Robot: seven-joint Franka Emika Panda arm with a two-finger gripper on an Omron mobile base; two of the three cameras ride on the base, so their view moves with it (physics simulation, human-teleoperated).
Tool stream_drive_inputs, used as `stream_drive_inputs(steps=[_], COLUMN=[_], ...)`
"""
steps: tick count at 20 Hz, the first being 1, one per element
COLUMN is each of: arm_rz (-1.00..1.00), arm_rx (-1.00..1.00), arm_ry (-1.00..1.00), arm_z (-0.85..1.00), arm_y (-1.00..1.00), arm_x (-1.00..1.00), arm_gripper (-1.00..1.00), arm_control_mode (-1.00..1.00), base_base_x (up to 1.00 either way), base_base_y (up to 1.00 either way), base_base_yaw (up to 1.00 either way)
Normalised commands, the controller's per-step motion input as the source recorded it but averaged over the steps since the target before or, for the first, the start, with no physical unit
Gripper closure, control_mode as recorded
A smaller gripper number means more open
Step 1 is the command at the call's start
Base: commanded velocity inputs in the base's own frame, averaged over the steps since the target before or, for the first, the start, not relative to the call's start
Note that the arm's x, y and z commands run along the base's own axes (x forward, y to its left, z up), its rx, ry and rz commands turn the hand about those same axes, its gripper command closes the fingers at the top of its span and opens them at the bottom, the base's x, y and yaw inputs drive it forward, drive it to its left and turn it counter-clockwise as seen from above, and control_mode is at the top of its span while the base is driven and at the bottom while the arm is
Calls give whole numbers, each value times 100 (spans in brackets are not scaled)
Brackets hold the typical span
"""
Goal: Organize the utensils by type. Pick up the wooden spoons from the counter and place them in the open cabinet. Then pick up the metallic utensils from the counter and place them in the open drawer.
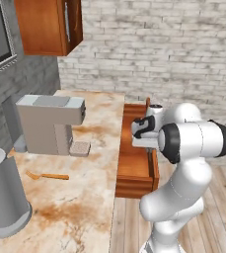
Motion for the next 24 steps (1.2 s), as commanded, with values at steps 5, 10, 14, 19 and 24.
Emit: stream_drive_inputs(steps=[5,10,14,19,24], arm_rz=[0,0,0,0,2], arm_rx=[0,0,0,0,0], arm_ry=[-6,-3,-2,-2,-4], arm_z=[-21,-31,-32,-35,-30], arm_y=[-6,-5,-3,0,0], arm_x=[0,1,0,2,2], arm_gripper=[100,100,100,100,100], arm_control_mode=[-100,-100,-100,-100,-100], base_base_x=[0,0,0,0,0], base_base_y=[0,0,0,0,0], base_base_yaw=[0,0,0,0,0])
